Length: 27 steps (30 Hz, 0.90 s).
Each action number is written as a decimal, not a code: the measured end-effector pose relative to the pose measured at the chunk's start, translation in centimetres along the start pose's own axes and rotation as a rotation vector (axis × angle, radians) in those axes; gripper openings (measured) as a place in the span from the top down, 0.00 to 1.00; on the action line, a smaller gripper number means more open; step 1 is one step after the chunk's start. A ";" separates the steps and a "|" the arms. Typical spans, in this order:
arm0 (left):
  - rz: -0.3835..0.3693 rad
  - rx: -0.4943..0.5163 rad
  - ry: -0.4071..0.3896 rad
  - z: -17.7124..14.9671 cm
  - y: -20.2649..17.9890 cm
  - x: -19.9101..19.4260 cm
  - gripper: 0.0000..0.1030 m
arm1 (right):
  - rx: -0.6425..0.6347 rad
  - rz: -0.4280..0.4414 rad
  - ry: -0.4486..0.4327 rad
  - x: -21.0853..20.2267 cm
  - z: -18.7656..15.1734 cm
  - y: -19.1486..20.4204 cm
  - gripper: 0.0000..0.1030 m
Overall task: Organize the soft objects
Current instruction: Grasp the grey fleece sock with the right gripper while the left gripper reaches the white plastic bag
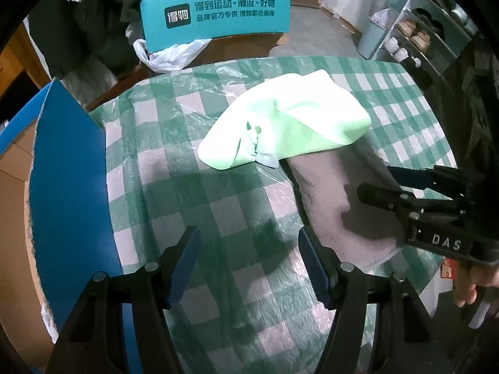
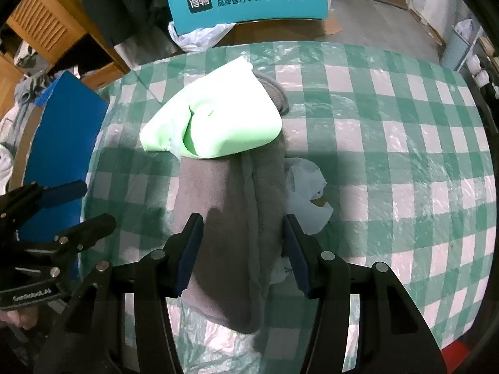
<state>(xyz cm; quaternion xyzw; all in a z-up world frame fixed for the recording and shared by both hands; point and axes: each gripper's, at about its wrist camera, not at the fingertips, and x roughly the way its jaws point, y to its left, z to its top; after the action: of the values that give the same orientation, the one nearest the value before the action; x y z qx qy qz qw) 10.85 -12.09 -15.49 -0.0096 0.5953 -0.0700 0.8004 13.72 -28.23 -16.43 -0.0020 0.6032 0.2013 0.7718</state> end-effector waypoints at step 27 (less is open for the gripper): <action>0.021 0.015 -0.055 -1.4 0.7 -3.8 0.30 | -0.127 0.049 -0.120 -6.2 -1.7 4.9 0.89</action>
<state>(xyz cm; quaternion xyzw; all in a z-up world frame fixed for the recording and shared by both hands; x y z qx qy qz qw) 8.55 -10.82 -12.31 0.0009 0.5726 -0.0659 0.8172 9.42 -26.09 -9.98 -0.0243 0.5416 0.2577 0.7998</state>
